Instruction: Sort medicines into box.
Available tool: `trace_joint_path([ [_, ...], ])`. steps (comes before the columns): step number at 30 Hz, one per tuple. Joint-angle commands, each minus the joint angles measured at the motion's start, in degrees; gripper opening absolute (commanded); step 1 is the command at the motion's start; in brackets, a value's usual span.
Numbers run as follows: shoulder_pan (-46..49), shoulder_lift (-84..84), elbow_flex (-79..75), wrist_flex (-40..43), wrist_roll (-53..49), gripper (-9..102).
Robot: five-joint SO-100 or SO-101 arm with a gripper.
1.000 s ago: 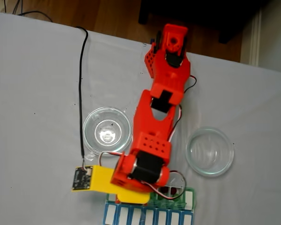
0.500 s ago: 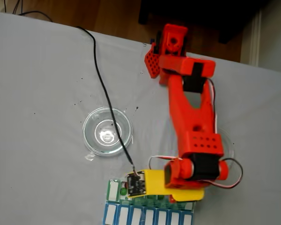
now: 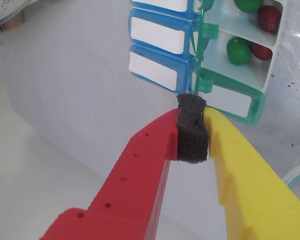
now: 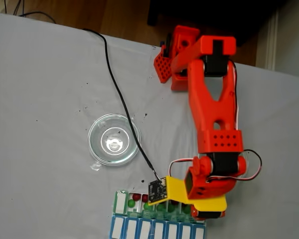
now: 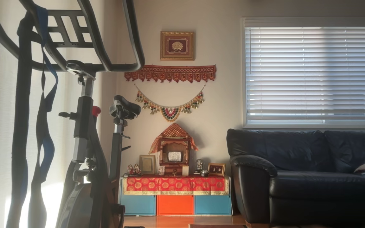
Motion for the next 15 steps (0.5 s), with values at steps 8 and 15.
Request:
trace_joint_path([
  [8,-1.14,10.28,7.47,-14.15,-8.35,1],
  [15,-0.7,14.59,11.16,-19.07,-7.91,1],
])
